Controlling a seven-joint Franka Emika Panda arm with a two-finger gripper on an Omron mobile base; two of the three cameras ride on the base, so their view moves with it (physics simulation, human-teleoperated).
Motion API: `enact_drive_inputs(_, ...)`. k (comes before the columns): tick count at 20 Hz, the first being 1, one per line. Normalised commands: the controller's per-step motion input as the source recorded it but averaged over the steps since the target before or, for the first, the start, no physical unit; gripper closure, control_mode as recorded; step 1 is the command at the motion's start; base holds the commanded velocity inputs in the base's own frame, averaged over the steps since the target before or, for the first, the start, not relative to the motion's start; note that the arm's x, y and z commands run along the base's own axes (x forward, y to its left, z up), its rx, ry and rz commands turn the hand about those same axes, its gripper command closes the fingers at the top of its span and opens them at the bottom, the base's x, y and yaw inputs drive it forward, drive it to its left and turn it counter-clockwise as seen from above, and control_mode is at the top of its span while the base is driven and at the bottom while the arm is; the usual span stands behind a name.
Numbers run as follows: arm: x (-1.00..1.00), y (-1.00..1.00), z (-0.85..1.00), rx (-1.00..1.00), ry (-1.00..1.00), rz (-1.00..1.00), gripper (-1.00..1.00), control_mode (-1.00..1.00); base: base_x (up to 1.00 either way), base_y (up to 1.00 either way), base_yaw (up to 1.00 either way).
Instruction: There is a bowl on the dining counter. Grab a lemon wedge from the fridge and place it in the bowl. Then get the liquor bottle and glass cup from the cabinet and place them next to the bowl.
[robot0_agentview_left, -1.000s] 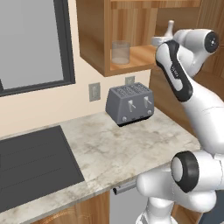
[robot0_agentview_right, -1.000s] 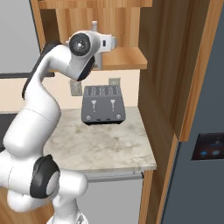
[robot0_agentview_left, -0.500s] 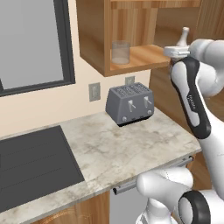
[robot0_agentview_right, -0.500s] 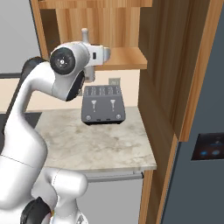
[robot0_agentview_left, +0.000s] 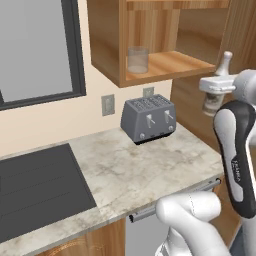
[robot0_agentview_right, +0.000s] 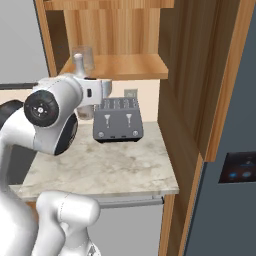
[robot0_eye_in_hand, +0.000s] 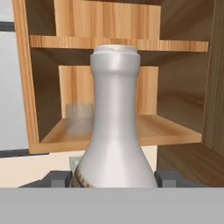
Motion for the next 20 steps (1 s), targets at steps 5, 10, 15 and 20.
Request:
enact_drive_inputs(5, -0.94, 0.13, -0.30, 0.00, 0.01, 0.04, 1.00, -1.00, 0.00, 0.00, 0.00)
enact_drive_inputs(10, -0.12, 0.05, -0.08, 0.00, 0.01, 0.02, 1.00, 1.00, -0.36, 0.27, 0.07)
enact_drive_inputs(15, 0.00, 0.00, 0.00, 0.00, 0.00, 0.00, 1.00, 1.00, -0.89, 0.29, 0.04)
enact_drive_inputs(20, 0.00, 0.00, 0.00, 0.00, 0.00, 0.00, 1.00, 1.00, -1.00, 0.28, -0.02)
